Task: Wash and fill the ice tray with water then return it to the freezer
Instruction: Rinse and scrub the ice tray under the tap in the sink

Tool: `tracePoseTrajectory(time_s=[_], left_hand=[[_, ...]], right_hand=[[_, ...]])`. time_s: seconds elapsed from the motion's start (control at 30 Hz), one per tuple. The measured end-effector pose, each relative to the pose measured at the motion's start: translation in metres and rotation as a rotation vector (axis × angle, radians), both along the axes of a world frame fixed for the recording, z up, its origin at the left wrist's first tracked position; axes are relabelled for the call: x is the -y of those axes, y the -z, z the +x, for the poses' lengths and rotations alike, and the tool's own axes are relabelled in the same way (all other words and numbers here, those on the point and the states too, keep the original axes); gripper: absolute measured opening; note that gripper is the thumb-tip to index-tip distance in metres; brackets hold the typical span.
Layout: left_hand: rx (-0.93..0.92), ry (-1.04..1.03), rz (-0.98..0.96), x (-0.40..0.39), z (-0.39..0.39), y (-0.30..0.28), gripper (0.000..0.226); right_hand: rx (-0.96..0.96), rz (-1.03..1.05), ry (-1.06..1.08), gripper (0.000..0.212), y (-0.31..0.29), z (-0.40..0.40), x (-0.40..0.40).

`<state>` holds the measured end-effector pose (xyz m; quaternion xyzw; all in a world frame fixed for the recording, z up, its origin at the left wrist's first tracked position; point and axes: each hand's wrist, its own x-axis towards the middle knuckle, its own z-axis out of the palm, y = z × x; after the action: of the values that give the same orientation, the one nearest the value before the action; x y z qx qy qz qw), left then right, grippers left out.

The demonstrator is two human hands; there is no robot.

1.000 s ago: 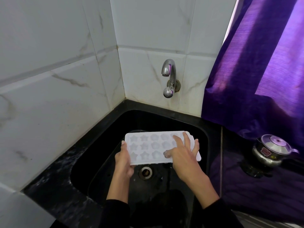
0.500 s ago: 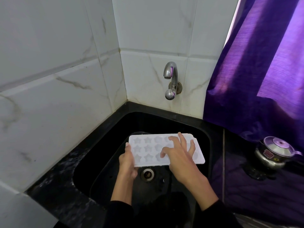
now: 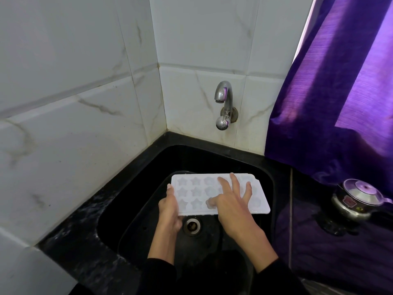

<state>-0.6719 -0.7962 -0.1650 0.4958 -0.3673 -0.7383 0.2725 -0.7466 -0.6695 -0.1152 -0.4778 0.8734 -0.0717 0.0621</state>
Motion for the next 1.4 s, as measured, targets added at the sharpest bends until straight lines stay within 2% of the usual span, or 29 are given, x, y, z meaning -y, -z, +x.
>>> tracePoseTrajectory(time_s=[0.2, 0.47, 0.63, 0.77, 0.93, 1.2, 1.4], left_hand=[[-0.001, -0.006, -0.003, -0.001, 0.002, 0.002, 0.037], [0.002, -0.009, -0.023, -0.006, 0.000, -0.001, 0.036], [0.005, -0.019, -0.019, -0.004, 0.000, -0.001, 0.037], [0.017, -0.004, -0.002, -0.005, -0.001, 0.000, 0.037], [0.023, 0.001, -0.002, -0.006, -0.004, -0.001, 0.038], [0.041, 0.008, -0.018, -0.009, -0.006, -0.005, 0.039], [0.027, 0.013, -0.015, -0.011, -0.005, -0.008, 0.041]], right_hand=[[-0.003, 0.008, -0.005, 0.064, 0.006, 0.003, -0.003], [-0.011, 0.027, 0.011, 0.049, -0.001, 0.007, -0.001], [0.002, 0.012, 0.012, 0.061, 0.003, 0.004, -0.002], [-0.002, -0.057, 0.031, 0.053, 0.000, 0.000, -0.002], [0.032, -0.152, 0.008, 0.060, -0.003, 0.003, 0.004], [0.056, 0.016, -0.062, 0.057, 0.000, 0.015, 0.014], [0.034, 0.014, -0.057, 0.050, 0.000, 0.013, 0.013]])
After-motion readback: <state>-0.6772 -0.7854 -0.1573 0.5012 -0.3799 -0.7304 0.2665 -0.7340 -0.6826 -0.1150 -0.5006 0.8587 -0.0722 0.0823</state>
